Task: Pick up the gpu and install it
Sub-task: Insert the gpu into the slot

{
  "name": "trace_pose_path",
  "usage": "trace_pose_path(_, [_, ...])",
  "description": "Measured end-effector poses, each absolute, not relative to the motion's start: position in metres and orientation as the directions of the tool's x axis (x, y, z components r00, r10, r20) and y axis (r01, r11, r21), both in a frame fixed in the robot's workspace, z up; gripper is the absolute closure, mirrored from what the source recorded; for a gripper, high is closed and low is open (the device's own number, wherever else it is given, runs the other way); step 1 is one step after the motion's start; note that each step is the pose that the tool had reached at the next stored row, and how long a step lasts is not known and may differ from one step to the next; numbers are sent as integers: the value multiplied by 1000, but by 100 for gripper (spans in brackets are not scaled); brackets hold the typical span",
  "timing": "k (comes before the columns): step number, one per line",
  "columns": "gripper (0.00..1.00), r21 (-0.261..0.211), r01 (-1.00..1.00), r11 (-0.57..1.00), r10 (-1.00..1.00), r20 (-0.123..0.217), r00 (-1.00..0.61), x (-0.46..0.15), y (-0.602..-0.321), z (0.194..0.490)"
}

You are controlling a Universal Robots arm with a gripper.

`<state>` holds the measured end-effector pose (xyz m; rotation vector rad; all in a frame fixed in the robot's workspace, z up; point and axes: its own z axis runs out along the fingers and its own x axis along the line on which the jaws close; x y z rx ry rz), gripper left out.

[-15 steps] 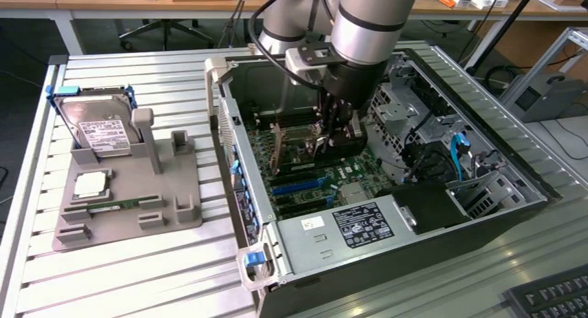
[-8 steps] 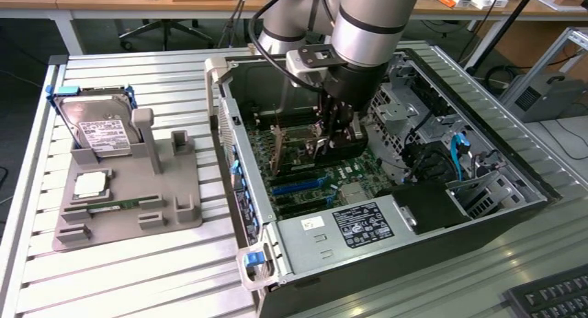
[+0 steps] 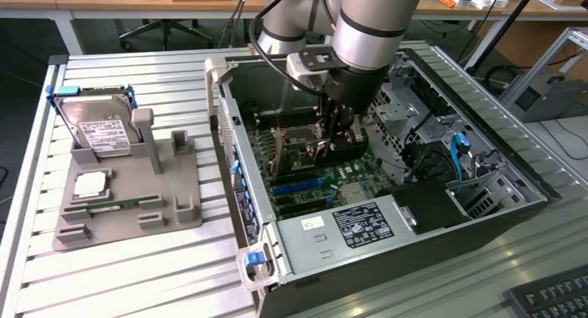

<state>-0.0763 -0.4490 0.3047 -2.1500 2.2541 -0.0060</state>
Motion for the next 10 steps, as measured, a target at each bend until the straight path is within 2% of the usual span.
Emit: trace_pose_path(10, [73,-21,-999,47,-999,-17,-47,-77,-450,303])
